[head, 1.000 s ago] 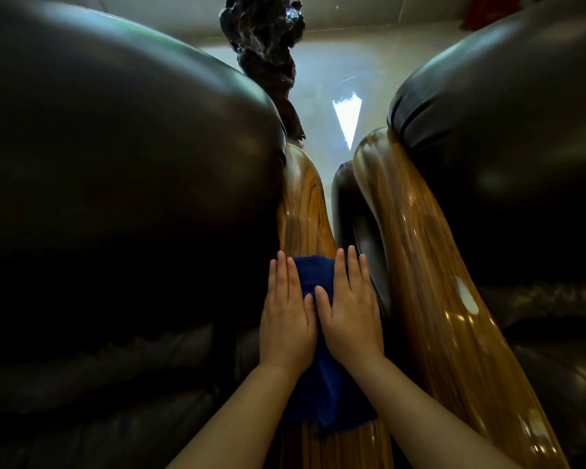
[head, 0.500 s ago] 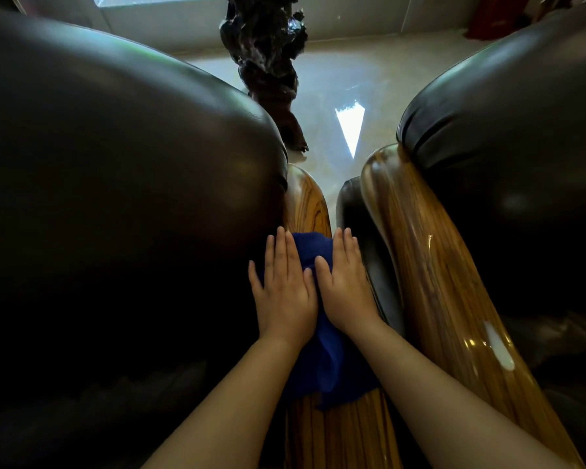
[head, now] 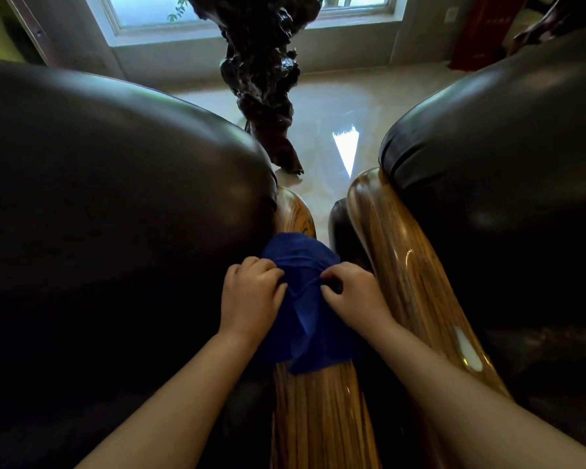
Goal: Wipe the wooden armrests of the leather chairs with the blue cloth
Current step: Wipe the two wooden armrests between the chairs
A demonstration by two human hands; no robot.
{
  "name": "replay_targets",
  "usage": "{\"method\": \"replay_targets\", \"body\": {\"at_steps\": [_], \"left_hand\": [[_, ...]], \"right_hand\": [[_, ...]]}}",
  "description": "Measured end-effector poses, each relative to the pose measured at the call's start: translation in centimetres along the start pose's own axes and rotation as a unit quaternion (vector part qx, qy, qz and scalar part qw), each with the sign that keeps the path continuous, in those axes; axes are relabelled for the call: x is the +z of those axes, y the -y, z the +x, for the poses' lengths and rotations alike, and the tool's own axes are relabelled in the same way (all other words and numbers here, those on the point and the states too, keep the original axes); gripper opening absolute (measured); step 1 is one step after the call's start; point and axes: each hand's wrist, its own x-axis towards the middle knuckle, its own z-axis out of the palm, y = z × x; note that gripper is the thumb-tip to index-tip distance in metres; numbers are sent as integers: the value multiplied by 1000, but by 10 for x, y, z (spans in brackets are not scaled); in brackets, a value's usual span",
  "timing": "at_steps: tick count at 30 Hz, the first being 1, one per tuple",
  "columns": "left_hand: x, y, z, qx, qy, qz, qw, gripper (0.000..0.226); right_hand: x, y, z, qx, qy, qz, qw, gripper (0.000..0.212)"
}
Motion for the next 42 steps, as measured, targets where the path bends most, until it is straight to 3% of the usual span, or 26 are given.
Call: {"method": "replay_targets", "body": {"at_steps": [2,5,9,16,25,30,36,42], "left_hand": [[4,-8,-7,-16,25,17,999,30],[13,-16,-22,-89,30,-64,994,45],[6,-27,-30,-132,10,-91,987,24],[-58,-42,-21,-144,88,-94,981,16],[-189,-101,-31,-117,92,-263,953,9],[-239,-143,-51,-105,89,-297,945,12],[-261,-203,-89,-119,79,-339,930,15],[-243,-278,-147,-119,64,-349,927,13]], "right_hand": [[10,2,-10,26,-17,32,999,31],[21,6,-24,91,-57,90,990,43],[19,10,-32,140,-85,53,985,26],[-45,32,-42,72,3,0,997,11],[-184,109,-92,17,-24,32,999,6],[-248,136,-134,-4,-46,35,998,7],[-309,126,-188,-4,-84,73,994,14],[-337,74,-255,4,-63,115,991,20]]}}
